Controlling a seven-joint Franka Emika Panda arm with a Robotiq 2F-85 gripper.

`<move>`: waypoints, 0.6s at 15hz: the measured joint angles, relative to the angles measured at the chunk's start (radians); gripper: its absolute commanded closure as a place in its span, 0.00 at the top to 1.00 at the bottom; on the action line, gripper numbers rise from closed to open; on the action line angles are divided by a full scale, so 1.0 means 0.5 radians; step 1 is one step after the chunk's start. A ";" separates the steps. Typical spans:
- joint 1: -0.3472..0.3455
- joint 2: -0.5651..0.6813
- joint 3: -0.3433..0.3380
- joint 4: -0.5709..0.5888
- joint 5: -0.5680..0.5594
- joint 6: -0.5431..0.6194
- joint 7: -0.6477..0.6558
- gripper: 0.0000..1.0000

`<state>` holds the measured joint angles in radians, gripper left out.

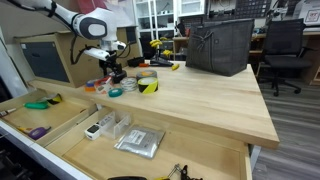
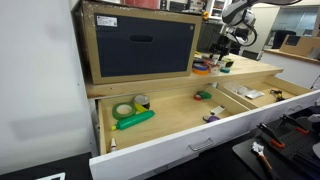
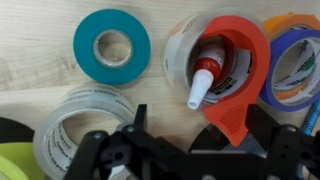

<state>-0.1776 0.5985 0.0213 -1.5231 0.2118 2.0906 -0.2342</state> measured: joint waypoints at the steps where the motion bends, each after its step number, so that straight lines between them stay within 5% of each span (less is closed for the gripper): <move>1: 0.000 0.001 0.003 0.004 0.015 -0.007 0.000 1.00; 4: -0.001 0.011 0.015 0.014 0.041 -0.035 0.000 1.00; 5: -0.001 0.016 0.018 0.017 0.051 -0.045 0.000 0.75; 9: -0.009 0.034 0.021 0.028 0.093 -0.081 0.000 0.51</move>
<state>-0.1821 0.6155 0.0318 -1.5090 0.2585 2.0503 -0.2342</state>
